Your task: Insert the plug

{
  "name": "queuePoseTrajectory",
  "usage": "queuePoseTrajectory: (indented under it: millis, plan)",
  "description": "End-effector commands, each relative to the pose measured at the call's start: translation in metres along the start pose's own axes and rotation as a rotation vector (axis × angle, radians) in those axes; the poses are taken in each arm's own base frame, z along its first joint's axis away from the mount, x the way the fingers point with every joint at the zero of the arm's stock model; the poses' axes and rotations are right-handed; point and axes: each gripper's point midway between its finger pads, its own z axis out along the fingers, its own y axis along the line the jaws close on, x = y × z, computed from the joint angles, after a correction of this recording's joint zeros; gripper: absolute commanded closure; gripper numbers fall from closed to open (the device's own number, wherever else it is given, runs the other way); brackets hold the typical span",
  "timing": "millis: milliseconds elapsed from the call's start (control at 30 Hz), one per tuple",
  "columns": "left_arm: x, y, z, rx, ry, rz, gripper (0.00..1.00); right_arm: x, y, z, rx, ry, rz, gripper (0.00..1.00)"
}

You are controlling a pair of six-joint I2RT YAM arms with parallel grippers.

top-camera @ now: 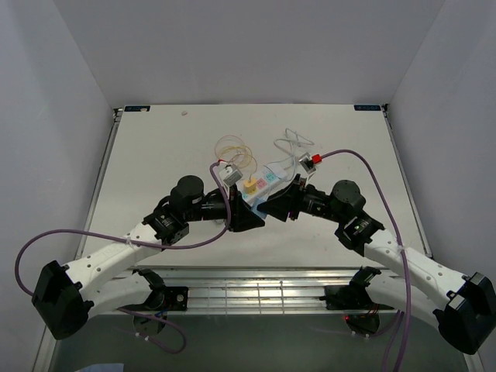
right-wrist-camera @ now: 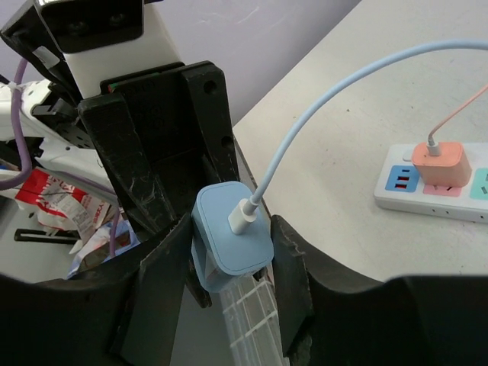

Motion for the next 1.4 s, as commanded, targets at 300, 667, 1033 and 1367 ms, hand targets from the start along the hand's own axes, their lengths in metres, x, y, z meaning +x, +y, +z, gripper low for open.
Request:
queuePoseTrajectory:
  millis: [300, 667, 1033, 1367]
  plan:
    - [-0.001, -0.008, -0.014, -0.016, -0.008, 0.061, 1.00, -0.006, 0.056, -0.001, -0.306, 0.136, -0.158, 0.82]
    - [-0.010, 0.006, -0.028, -0.185, -0.032, -0.005, 0.02, -0.114, 0.016, -0.018, -0.077, -0.166, -0.748, 0.92]
    - [0.026, 0.087, -0.053, -0.664, 0.006, -0.255, 0.02, -0.239, -0.098, -0.041, 0.134, -0.223, -1.101, 0.92]
    - [0.047, 0.134, -0.054, -0.830, -0.003, -0.397, 0.02, -0.307, -0.252, -0.060, 0.723, -0.321, -0.972, 0.92]
